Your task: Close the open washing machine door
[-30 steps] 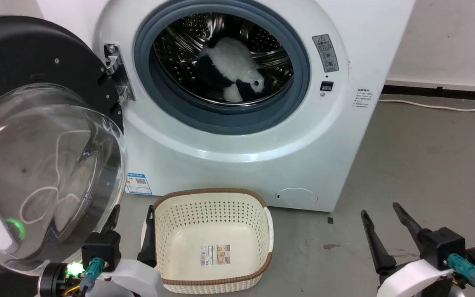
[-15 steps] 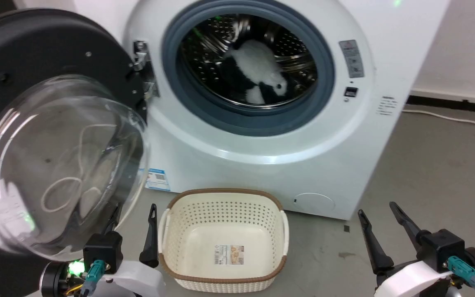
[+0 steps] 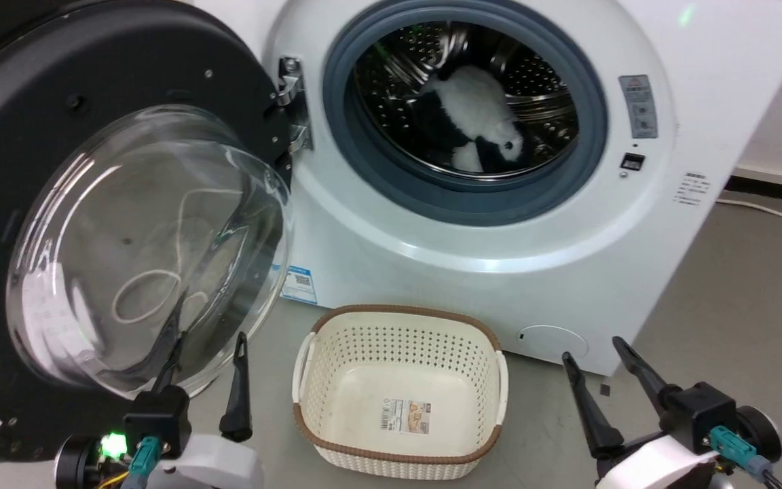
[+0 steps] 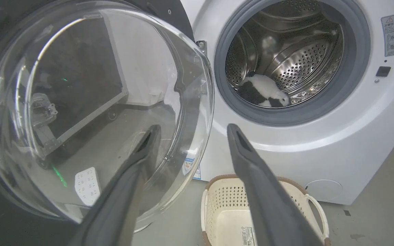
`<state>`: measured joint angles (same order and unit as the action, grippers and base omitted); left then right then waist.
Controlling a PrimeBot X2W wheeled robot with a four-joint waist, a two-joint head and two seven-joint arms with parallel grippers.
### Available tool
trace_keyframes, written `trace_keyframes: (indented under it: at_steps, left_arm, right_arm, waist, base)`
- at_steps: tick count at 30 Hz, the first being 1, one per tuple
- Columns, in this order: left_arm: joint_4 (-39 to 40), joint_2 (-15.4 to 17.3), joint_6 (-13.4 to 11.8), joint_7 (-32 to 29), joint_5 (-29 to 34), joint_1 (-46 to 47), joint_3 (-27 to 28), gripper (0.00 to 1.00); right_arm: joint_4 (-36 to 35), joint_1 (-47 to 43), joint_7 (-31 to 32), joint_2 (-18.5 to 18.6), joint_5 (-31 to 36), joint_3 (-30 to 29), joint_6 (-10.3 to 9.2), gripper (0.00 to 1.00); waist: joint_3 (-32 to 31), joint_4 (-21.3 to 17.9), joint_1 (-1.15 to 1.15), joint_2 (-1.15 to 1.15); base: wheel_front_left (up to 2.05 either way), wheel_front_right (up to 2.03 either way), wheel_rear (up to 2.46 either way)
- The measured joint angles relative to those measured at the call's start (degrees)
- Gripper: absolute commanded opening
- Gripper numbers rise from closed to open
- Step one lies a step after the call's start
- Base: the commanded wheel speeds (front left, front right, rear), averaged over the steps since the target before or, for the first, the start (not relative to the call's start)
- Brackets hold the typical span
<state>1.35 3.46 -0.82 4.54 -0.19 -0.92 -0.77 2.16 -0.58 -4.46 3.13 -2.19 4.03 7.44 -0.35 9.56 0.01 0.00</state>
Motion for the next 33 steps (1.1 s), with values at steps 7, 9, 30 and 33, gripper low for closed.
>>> trace_keyframes:
  at_steps: [7, 9, 30, 33]
  left_arm:
    - [1.1, 0.0, -0.5, 0.7, -0.3, -0.8, 0.5, 1.00]
    - [1.3, 0.0, -0.6, 1.1, -0.4, -0.9, 0.6, 1.00]
    - [2.9, 0.2, -1.6, 3.6, -0.4, -2.7, 1.2, 1.00]
    - [3.0, 0.4, -1.6, 3.9, -0.4, -2.7, 1.2, 1.00]
  right_arm:
    - [1.5, 1.6, -0.8, 0.0, -0.8, 1.7, 0.00, 1.00]
    - [1.8, 1.9, -1.2, 0.0, -0.9, 2.1, 0.00, 1.00]
    - [3.4, 2.9, -3.8, 0.5, -3.0, 5.2, 0.00, 1.00]
    - [3.5, 3.0, -3.9, 0.5, -3.1, 5.5, 0.00, 1.00]
  waist:
    - [0.4, 1.9, 0.00, 0.00]
    - [0.4, 2.4, 0.00, 0.00]
    - [0.0, 7.3, 0.00, 0.00]
    - [0.0, 8.1, 0.00, 0.00]
  base:
    - [-0.06, -0.06, -0.06]
    - [-0.16, -0.16, -0.16]
    - [-0.05, -0.05, -0.05]
    - [0.00, 0.00, 0.00]
